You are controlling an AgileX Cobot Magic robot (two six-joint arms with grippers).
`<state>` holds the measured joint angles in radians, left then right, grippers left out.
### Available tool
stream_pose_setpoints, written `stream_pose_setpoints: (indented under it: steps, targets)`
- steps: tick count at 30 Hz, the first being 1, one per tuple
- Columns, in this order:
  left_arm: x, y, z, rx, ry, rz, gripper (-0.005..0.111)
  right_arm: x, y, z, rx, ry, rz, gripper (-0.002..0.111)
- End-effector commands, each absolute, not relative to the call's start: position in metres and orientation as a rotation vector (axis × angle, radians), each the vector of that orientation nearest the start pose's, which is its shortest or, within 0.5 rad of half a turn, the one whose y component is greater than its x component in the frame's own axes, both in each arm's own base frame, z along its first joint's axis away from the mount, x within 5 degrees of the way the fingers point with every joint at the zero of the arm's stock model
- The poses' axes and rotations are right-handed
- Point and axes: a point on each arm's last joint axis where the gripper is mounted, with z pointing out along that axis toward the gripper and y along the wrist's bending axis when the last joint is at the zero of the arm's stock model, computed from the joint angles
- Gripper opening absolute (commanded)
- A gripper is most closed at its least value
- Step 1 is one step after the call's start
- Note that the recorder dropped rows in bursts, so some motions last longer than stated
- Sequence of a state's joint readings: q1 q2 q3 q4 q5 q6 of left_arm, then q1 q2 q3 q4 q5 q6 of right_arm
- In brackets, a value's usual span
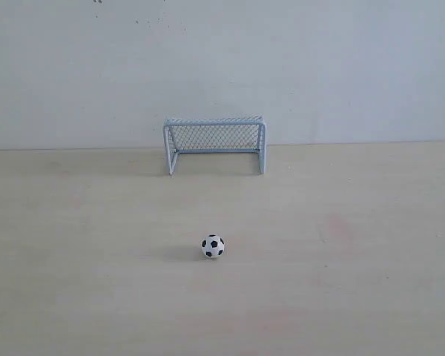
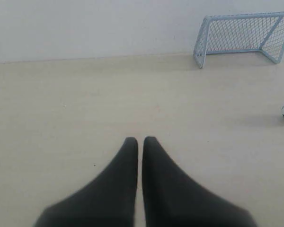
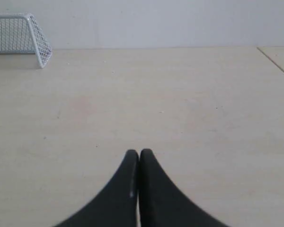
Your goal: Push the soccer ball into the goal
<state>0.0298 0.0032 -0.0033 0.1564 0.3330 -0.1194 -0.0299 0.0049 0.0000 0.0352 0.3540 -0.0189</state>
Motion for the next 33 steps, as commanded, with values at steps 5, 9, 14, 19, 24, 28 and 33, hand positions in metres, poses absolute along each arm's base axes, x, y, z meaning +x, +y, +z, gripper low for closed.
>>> stream_pose_setpoints:
  steps: [5, 9, 14, 19, 24, 28, 33]
  targets:
    - [0.054, 0.006, 0.184, -0.028, 1.802, 0.086, 0.004, 0.056, -0.001, 0.202, 0.022, 1.607, -0.013, 0.0]
    - [0.054, 0.006, 0.184, -0.028, 1.802, 0.086, 0.004, 0.055, -0.002, 0.223, 0.03, 1.372, -0.017, 0.0]
    - [0.054, 0.006, 0.184, -0.028, 1.802, 0.086, 0.004, 0.05, -0.002, 0.24, 0.069, 1.178, 0.032, 0.0]
    - [0.054, 0.006, 0.184, -0.028, 1.802, 0.086, 0.004, 0.042, -0.003, 0.255, 0.085, 0.987, 0.064, 0.0]
    - [0.054, 0.006, 0.184, -0.028, 1.802, 0.086, 0.004, 0.03, -0.003, 0.27, 0.162, 0.768, 0.271, 0.0]
    - [0.054, 0.006, 0.184, -0.028, 1.802, 0.086, 0.004, 0.02, -0.003, 0.278, 0.201, 0.622, 0.452, 0.0]
    - [0.054, 0.006, 0.184, -0.028, 1.802, 0.086, 0.004, 0.0, -0.003, 0.309, 0.151, 0.422, 0.479, 0.0]
